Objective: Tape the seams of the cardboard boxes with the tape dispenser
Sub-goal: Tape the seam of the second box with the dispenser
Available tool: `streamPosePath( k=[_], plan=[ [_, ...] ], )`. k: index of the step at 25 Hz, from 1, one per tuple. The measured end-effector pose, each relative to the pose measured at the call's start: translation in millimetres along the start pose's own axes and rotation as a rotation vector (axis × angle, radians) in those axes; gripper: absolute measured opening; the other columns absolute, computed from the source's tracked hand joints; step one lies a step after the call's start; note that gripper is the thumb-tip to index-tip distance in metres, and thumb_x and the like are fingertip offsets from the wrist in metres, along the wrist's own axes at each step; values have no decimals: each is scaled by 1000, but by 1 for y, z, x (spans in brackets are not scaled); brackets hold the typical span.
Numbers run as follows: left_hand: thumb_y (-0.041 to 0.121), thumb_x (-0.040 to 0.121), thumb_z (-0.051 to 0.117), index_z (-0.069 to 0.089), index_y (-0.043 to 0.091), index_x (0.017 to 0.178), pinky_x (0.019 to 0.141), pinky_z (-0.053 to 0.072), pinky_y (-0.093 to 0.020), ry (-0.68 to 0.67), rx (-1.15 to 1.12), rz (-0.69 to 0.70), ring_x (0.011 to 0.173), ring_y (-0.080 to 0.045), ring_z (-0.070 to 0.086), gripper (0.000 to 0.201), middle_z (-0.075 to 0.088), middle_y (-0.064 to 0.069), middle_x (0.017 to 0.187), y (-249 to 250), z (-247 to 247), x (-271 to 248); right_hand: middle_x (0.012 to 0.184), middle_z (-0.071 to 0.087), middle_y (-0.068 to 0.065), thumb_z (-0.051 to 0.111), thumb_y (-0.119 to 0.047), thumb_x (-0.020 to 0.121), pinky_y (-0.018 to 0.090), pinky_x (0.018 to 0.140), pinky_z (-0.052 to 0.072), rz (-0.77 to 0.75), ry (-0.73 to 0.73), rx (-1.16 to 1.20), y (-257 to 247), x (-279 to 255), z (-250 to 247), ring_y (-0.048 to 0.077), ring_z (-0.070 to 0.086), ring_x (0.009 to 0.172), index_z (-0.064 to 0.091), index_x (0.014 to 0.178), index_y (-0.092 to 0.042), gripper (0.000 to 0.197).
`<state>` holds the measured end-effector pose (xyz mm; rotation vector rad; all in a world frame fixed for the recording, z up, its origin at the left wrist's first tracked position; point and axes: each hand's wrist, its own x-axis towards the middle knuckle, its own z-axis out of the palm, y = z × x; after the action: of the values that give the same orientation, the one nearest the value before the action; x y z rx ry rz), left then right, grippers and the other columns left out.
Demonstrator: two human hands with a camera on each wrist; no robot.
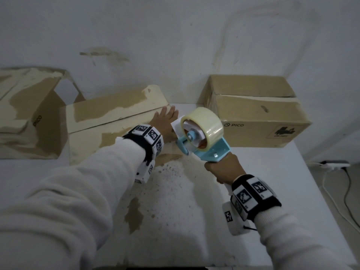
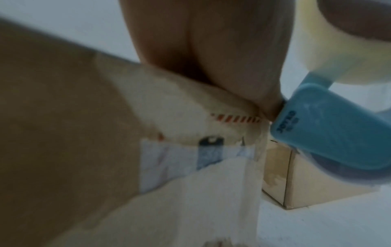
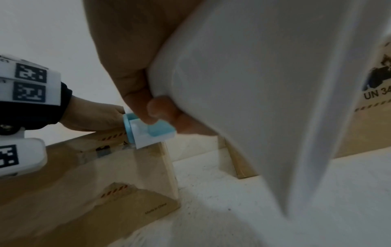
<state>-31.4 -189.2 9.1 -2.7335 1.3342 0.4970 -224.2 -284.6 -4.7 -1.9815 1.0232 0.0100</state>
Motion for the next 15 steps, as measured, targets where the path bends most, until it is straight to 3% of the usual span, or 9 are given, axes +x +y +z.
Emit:
streamPosePath(
  k=[7,11,15],
  plan=[
    [57,92,32,1,14,151,119,2,-43,52,-27,33,148,-25,-7,79,-7,-4,160,-9,6,-3,55,54,9,61,-6,73,29,55,42,-72,-38,-41,9,-2,3,26,51,50,53,71,-6,9],
    [58,90,41,-1,12,151,120,4,-44,72,34,52,147,-27,-7,87,-8,-5,160,-10,11,-2,67,56,9,62,-6,76,40,66,49,-98,-31,-76,33,-7,1,27,53,62,51,66,-12,16],
    [57,86,49,3,12,151,120,3,-45,87,-51,59,147,-26,-5,91,-5,-5,160,-9,7,-4,79,60,13,67,-12,75,37,68,47,-91,5,-175,66,0,-12,30,60,76,51,73,-13,16]
  ],
)
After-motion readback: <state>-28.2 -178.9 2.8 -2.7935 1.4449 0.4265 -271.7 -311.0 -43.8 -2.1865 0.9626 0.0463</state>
